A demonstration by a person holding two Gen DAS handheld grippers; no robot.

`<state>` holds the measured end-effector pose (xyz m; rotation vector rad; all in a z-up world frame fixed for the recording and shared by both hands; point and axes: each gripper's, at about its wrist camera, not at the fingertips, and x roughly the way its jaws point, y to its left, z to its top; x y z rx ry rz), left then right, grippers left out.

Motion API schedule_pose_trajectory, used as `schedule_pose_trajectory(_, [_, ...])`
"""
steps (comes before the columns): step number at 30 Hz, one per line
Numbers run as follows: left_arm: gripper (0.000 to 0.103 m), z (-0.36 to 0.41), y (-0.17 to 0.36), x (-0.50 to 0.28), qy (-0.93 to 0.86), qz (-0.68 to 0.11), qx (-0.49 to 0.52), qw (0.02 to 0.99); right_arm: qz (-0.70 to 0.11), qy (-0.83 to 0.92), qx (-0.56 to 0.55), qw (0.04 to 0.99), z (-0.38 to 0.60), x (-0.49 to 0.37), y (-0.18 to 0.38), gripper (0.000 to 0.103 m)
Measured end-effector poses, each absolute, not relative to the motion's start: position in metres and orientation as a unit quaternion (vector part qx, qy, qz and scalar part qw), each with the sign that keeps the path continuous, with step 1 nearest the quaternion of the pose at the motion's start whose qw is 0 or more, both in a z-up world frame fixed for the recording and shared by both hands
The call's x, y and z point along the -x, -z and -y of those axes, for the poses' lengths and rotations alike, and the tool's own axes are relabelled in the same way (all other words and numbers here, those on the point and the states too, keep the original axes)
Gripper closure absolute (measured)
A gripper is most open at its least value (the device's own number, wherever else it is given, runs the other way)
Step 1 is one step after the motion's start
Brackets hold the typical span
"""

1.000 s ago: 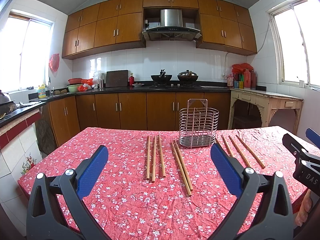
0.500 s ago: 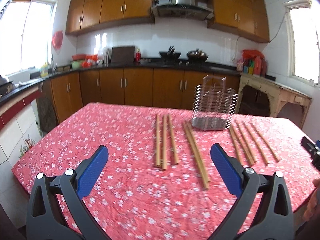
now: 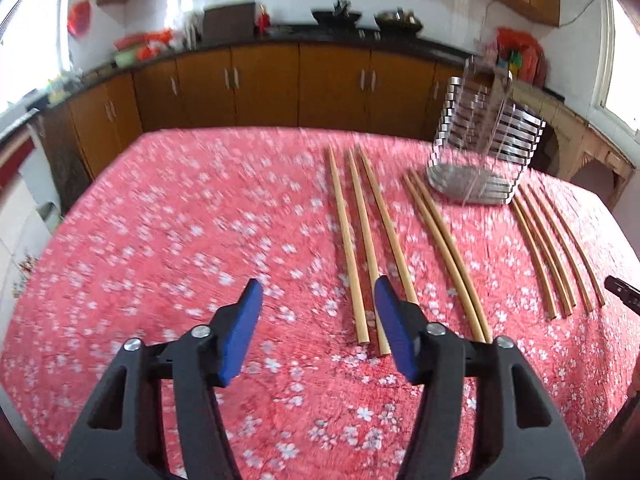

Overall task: Organize utensils
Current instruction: 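Close the left gripper on a bamboo chopstick while the right gripper grasps another chopstick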

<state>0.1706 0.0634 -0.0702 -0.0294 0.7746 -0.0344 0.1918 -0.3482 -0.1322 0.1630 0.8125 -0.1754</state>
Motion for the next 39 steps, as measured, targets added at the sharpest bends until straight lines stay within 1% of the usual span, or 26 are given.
schedule_pose_trajectory(3, [0.055,-0.055,0.079,-0.180,0.017,-0.395,-0.007,0.919,-0.408,0.087,-0.073,0.906,0.346,-0.200,0.142,0.072])
schedule_pose_trajectory(5, [0.062,-0.051,0.084,-0.185,0.019,-0.406,-0.013,0.914,-0.414,0.086,-0.073,0.903,0.344,-0.202,0.148,0.076])
schedule_pose_trajectory(7, [0.066,-0.049,0.089,-0.189,0.025,-0.417,-0.014,0.909,-0.420,0.085,-0.076,0.900,0.343,-0.206,0.151,0.077])
schedule_pose_trajectory(10, [0.067,-0.045,0.094,-0.194,0.029,-0.423,-0.022,0.906,-0.418,0.086,-0.072,0.901,0.341,-0.208,0.154,0.077])
schedule_pose_trajectory(12, [0.071,-0.043,0.096,-0.197,0.027,-0.426,-0.026,0.904,-0.419,0.086,-0.071,0.901,0.340,-0.210,0.153,0.077])
schedule_pose_trajectory(13, [0.074,-0.042,0.098,-0.198,0.028,-0.430,-0.028,0.902,-0.420,0.086,-0.069,0.901,0.339,-0.209,0.152,0.077])
schedule_pose_trajectory(14, [0.078,-0.042,0.100,-0.201,0.027,-0.432,-0.031,0.901,-0.419,0.086,-0.067,0.901,0.339,-0.209,0.152,0.079])
schedule_pose_trajectory(15, [0.080,-0.041,0.101,-0.202,0.024,-0.433,-0.034,0.900,-0.419,0.087,-0.065,0.901,0.338,-0.211,0.153,0.082])
schedule_pose_trajectory(16, [0.084,-0.040,0.101,-0.203,0.019,-0.431,-0.039,0.901,-0.418,0.089,-0.062,0.902,0.338,-0.211,0.153,0.089])
schedule_pose_trajectory(17, [0.090,-0.041,0.100,-0.205,0.017,-0.431,-0.040,0.901,-0.417,0.089,-0.063,0.902,0.338,-0.213,0.154,0.095])
schedule_pose_trajectory(19, [0.095,-0.048,0.099,-0.208,0.006,-0.434,-0.032,0.900,-0.416,0.090,-0.077,0.902,0.344,-0.211,0.153,0.095])
schedule_pose_trajectory(24, [0.095,-0.068,0.097,-0.209,-0.010,-0.434,-0.012,0.901,-0.412,0.100,-0.099,0.900,0.356,-0.211,0.153,0.095])
schedule_pose_trajectory(34, [0.093,-0.065,0.097,-0.204,-0.002,-0.430,-0.021,0.903,-0.411,0.100,-0.096,0.901,0.354,-0.210,0.155,0.095])
schedule_pose_trajectory(39, [0.093,-0.064,0.096,-0.202,-0.003,-0.430,-0.019,0.903,-0.409,0.099,-0.101,0.902,0.355,-0.204,0.156,0.095])
